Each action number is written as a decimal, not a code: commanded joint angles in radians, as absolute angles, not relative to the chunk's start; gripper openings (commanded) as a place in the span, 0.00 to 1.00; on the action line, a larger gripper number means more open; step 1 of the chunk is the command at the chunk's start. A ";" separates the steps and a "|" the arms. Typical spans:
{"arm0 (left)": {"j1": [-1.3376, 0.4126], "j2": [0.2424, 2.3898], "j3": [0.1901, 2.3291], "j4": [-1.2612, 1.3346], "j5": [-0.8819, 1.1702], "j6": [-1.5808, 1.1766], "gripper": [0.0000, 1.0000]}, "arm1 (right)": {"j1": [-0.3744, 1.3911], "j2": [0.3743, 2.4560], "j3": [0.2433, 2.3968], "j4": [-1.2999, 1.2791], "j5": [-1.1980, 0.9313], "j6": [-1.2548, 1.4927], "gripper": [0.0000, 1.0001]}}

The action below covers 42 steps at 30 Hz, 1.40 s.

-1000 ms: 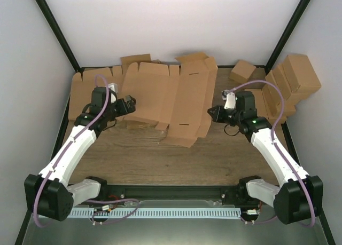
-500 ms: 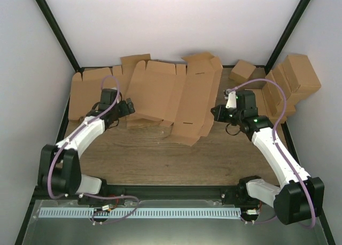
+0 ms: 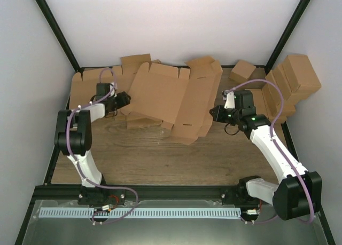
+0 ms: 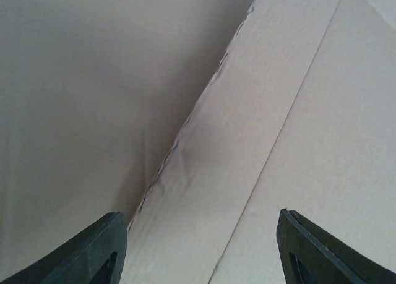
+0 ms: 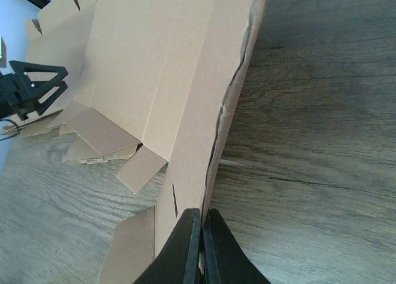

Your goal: Fold the paper box

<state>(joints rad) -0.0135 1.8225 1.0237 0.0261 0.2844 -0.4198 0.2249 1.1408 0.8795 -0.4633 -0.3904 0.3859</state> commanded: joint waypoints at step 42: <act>-0.016 1.768 0.997 0.092 0.596 -0.496 0.04 | 0.229 1.186 0.920 -0.441 -0.336 0.388 0.02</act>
<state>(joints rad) 0.0242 1.8248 1.0058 0.1581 0.6182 -0.5060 0.2241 1.1629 0.8562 -0.4301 -0.3923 0.4118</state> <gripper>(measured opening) 0.038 0.017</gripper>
